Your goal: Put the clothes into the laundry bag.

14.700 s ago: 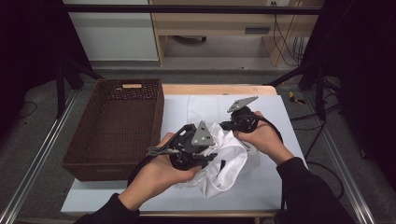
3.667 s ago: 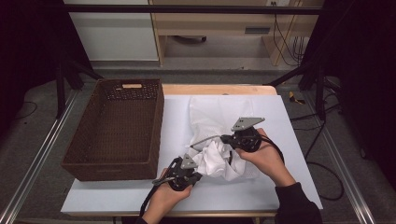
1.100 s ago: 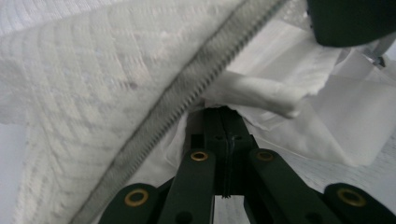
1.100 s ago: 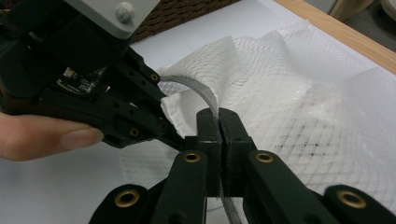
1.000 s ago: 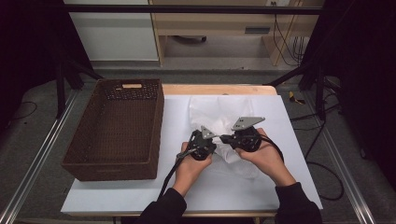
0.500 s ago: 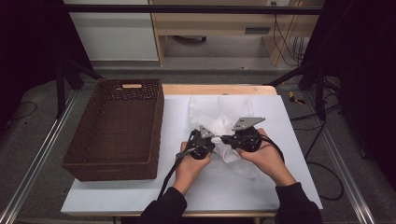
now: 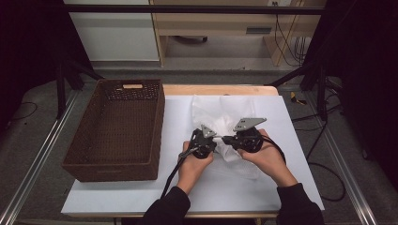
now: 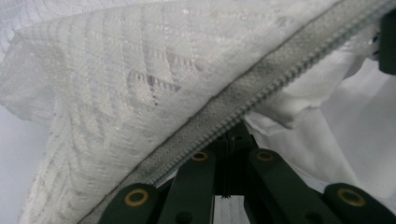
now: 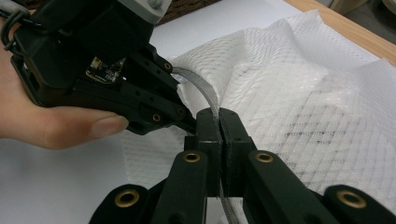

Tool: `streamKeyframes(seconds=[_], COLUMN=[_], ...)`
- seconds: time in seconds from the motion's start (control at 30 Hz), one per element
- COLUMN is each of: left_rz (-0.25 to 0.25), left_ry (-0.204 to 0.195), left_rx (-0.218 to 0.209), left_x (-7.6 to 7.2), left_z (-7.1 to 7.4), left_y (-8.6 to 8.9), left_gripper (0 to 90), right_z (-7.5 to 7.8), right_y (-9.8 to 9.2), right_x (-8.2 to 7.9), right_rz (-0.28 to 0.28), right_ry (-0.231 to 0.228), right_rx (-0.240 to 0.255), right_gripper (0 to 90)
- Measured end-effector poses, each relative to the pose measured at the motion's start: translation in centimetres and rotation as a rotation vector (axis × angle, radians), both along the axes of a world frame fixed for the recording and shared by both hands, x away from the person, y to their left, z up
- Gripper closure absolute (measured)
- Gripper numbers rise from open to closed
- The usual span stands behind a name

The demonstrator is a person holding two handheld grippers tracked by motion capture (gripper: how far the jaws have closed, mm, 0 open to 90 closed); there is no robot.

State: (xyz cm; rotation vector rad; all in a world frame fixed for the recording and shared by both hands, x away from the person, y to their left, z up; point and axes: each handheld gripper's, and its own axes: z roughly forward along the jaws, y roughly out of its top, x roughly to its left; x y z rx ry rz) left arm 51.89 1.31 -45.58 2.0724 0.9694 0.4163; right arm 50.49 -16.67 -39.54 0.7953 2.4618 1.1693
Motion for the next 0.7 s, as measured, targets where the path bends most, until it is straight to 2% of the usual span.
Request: streamKeyframes(seconds=[0.47, 0.7], left_rz=[0.028, 0.021], left_ry=[-0.020, -0.021], left_rx=[-0.008, 0.000], left_x=[0.63, 0.67], left_z=[-0.51, -0.54], left_y=[-0.48, -0.47], left_gripper=[90.0, 90.0], right_z=[-0.24, -0.41], right_y=[-0.25, -0.46], right_x=[0.20, 0.35], right_rz=[-0.009, -0.018], right_ry=[0.008, 0.013], right_rx=[-0.003, 0.006], right_gripper=[88.8, 88.8])
